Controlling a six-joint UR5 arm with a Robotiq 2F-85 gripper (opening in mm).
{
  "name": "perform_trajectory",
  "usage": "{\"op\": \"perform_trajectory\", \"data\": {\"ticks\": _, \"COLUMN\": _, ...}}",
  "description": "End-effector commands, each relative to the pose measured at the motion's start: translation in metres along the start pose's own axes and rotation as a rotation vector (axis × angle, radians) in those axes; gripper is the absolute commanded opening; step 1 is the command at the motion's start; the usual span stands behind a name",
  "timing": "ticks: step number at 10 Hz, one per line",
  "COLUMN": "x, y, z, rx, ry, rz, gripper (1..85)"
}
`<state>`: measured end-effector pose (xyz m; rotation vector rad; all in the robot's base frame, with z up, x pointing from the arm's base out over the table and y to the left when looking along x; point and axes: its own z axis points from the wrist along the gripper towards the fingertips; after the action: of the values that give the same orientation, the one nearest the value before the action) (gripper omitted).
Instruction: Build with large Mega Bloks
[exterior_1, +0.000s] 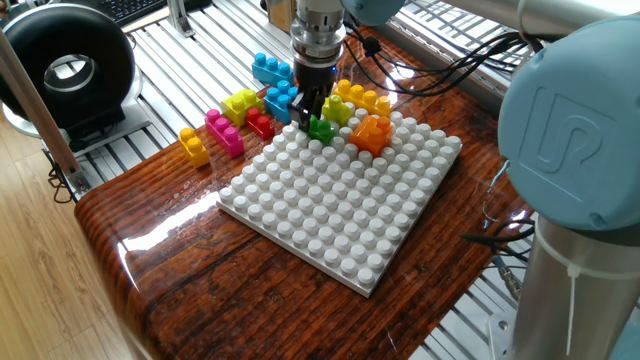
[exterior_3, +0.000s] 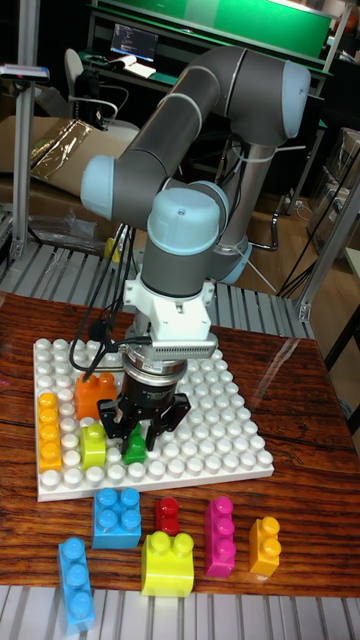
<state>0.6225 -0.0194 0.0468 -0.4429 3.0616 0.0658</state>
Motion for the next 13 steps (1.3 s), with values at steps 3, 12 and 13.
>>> {"op": "perform_trajectory", "data": {"ticks": 3, "x": 0.004, "y": 0.000, "z": -0.010, "rx": 0.001, "ry": -0.001, "rz": 0.023, "gripper": 41.0}}
{"op": "perform_trajectory", "data": {"ticks": 12, "x": 0.006, "y": -0.010, "z": -0.033, "rx": 0.039, "ry": 0.024, "rz": 0.085, "gripper": 17.7}}
{"op": "perform_trajectory", "data": {"ticks": 13, "x": 0.006, "y": -0.011, "z": -0.033, "rx": 0.042, "ry": 0.026, "rz": 0.094, "gripper": 10.7}}
